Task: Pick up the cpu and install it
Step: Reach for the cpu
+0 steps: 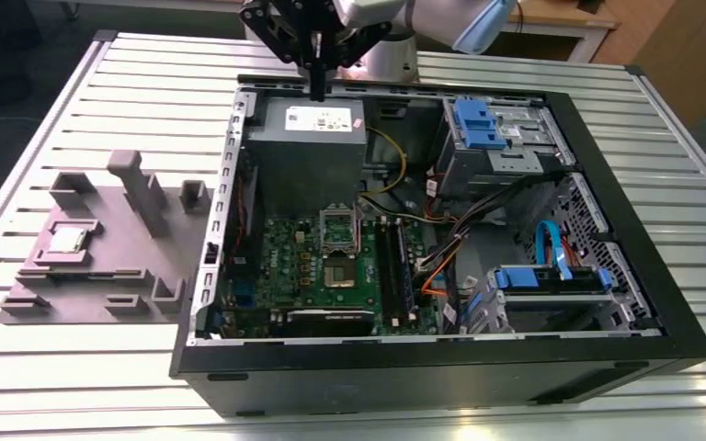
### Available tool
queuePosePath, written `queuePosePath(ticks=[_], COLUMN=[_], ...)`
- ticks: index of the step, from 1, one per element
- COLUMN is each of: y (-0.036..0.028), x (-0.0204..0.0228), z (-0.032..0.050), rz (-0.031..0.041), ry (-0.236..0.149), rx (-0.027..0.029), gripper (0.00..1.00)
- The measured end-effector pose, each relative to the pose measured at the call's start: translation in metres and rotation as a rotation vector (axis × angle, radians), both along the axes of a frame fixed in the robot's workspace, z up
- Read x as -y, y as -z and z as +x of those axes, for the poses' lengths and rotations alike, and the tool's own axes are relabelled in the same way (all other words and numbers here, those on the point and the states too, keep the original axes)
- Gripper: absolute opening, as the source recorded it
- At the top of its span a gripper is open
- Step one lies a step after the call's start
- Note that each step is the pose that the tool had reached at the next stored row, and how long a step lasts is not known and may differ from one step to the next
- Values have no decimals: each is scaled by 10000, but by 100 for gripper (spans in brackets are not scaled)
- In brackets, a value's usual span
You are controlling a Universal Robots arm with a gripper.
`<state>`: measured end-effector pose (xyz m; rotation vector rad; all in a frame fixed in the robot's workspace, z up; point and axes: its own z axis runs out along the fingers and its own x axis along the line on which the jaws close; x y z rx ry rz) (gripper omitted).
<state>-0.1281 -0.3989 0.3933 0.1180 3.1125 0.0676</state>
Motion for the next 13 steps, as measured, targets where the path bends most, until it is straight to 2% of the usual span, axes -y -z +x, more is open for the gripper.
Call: queuePosePath(ticks=[13], y=[0], x=[1], z=[-59], rz=[1], ry=[1], rx=[3], gripper=[10])
